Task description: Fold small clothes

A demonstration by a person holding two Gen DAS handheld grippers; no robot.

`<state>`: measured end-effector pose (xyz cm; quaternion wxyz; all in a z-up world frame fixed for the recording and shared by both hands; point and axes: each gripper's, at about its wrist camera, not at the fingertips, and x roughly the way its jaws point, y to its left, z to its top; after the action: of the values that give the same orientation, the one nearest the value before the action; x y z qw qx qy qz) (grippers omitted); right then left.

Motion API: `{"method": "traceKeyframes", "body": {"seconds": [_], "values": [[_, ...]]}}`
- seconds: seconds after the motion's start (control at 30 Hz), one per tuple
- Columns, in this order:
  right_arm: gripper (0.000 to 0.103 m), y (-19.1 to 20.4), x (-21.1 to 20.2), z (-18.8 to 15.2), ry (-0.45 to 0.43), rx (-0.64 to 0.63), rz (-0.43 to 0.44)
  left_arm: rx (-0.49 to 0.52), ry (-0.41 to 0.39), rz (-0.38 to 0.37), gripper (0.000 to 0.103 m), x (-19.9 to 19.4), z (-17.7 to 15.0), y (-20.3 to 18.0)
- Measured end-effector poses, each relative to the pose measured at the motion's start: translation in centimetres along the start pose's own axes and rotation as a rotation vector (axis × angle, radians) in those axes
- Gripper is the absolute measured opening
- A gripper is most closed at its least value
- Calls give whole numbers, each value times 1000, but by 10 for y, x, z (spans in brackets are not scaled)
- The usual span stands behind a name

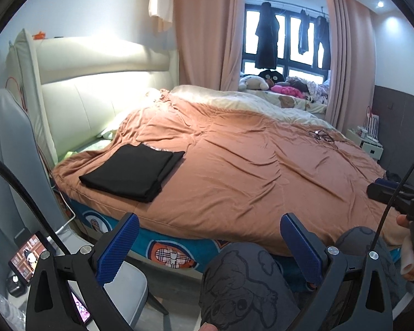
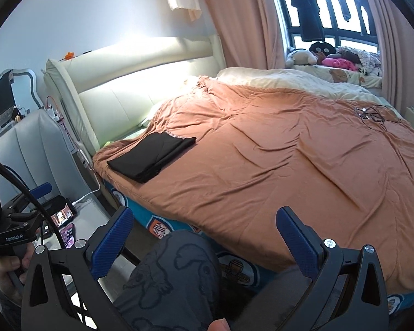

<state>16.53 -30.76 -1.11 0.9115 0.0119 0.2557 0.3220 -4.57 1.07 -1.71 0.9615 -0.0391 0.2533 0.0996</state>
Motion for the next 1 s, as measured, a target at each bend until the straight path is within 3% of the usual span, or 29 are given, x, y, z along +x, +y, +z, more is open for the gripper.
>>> {"method": "traceKeyframes", "body": {"seconds": [0.3,1.0], "values": [[103,-4,-4,-14,0,-30,-50,-5,-11,1,102,-1,-6,-2],[103,-10,-3,-19,-6,-32,-34,-22,-37,30,102,-5,-7,-2]]}}
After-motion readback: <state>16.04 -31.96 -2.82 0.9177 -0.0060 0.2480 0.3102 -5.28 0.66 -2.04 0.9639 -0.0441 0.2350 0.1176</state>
